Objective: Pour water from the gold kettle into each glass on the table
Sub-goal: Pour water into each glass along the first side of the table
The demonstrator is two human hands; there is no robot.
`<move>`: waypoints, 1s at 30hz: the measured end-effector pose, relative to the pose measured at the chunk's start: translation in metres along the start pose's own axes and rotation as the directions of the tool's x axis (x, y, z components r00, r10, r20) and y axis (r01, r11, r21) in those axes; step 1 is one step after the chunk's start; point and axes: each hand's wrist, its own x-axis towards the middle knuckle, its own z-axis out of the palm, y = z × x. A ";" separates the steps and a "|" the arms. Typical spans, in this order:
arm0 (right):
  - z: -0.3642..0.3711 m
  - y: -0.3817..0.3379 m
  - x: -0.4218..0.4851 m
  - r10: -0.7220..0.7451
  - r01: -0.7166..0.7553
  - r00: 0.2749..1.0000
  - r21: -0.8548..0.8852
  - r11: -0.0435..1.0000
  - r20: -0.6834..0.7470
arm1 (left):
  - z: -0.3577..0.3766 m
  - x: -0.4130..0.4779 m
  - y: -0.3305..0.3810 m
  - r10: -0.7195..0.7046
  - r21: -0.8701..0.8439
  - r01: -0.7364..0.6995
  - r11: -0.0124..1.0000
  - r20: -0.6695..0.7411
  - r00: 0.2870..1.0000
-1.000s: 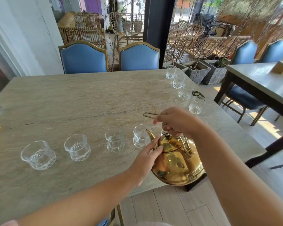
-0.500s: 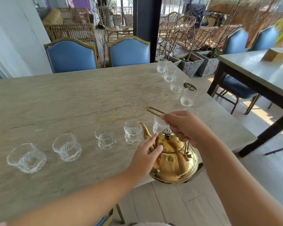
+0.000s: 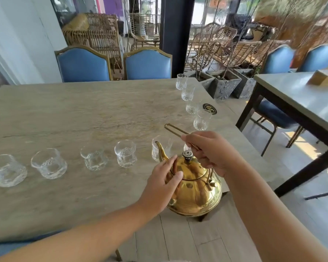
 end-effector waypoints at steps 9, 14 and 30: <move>-0.037 0.009 0.002 -0.163 0.169 0.985 -0.149 0.974 0.047 | 0.052 0.010 0.011 0.027 -0.022 -0.030 0.999 -0.126 0.992; -0.038 0.010 0.017 -0.196 0.208 0.978 -0.272 0.939 0.072 | 0.051 0.023 0.008 0.035 -0.017 -0.037 0.999 -0.073 0.997; -0.025 -0.019 0.070 -0.035 0.077 0.994 -0.422 0.903 0.107 | 0.037 0.063 -0.010 -0.063 -0.233 0.064 0.970 0.015 0.998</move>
